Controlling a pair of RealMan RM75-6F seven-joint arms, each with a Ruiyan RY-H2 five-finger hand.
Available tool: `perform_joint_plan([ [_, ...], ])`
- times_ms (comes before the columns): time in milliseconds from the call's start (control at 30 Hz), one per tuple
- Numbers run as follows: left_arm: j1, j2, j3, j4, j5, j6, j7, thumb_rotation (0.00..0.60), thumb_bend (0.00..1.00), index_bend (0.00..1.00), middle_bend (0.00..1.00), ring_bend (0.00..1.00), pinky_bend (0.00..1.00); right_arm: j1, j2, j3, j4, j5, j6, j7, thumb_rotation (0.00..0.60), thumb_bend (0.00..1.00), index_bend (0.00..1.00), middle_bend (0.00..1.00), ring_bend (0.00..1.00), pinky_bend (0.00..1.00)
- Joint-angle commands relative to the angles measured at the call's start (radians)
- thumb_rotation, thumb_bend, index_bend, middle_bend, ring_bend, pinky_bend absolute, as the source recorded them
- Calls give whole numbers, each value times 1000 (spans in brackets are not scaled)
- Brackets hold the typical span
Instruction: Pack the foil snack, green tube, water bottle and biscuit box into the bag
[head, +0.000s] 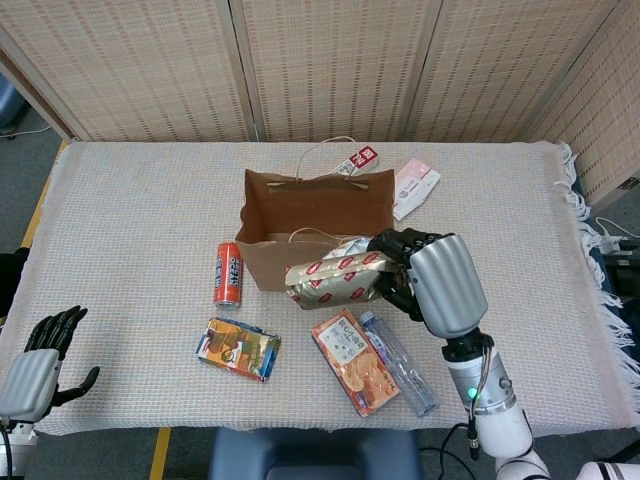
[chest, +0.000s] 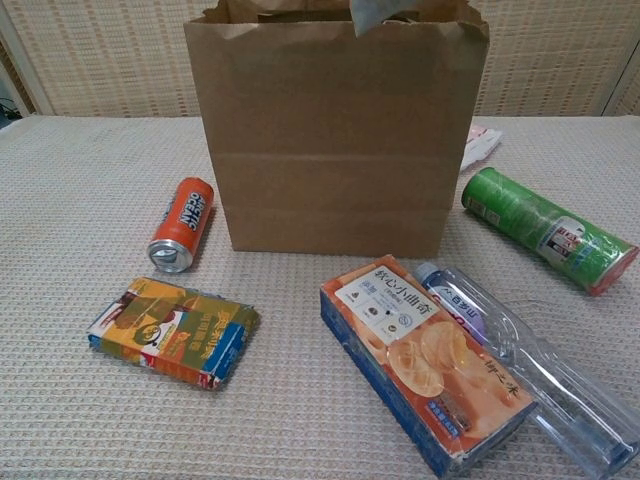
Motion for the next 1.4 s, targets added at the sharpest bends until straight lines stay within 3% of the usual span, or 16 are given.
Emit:
perform_joint_plan([
  [33, 1, 1, 0, 1, -2, 0, -3, 600, 331, 0, 0, 0, 9, 92, -31, 109, 0, 141, 40, -119, 600, 683, 817, 623, 642, 816],
  [67, 0, 2, 0, 1, -2, -2, -6, 600, 331, 0, 0, 0, 9, 129, -38, 151, 0, 228, 63, -172, 600, 683, 818, 624, 643, 816],
  [167, 0, 4, 1, 2, 1, -2, -8, 600, 330, 0, 0, 0, 8, 191, -50, 208, 0, 372, 125, -255, 600, 683, 825, 629, 647, 816],
  [300, 0, 5, 2, 0, 1, -3, -10, 600, 331, 0, 0, 0, 8, 233, -48, 226, 41, 442, 169, -286, 600, 683, 826, 630, 648, 828],
  [633, -1, 9, 6, -6, 2, -8, -12, 600, 331, 0, 0, 0, 8, 275, -65, 145, 252, 435, 132, -212, 600, 683, 826, 630, 648, 829],
  [1000, -5, 17, 8, -6, -3, -24, -31, 600, 331, 0, 0, 0, 9, 350, -196, 44, 471, 495, 80, -176, 600, 683, 804, 630, 642, 829],
  [1033, -6, 18, 8, -6, -4, -26, -31, 600, 331, 0, 0, 0, 8, 355, -206, 37, 479, 499, 77, -176, 600, 681, 775, 630, 623, 825],
  [1100, -7, 19, 8, -7, -6, -28, -35, 600, 331, 0, 0, 0, 8, 364, -218, 24, 485, 515, 57, -177, 600, 560, 590, 556, 495, 750],
  [1167, -7, 20, 8, -8, -6, -28, -36, 600, 331, 0, 0, 0, 9, 374, -218, 17, 485, 543, 42, -194, 600, 320, 224, 336, 248, 528],
  [1200, -7, 20, 8, -7, -6, -28, -37, 600, 331, 0, 0, 0, 9, 378, -220, 19, 482, 551, 41, -195, 600, 243, 88, 236, 155, 426],
  [1267, -6, 19, 8, -6, -4, -25, -37, 600, 331, 0, 0, 0, 9, 382, -227, 28, 476, 548, 51, -179, 600, 187, 1, 135, 72, 324],
  [1400, -4, 18, 9, -6, -2, -22, -36, 600, 331, 0, 0, 0, 9, 381, -229, 38, 464, 516, 87, -154, 600, 157, 0, 83, 29, 249],
])
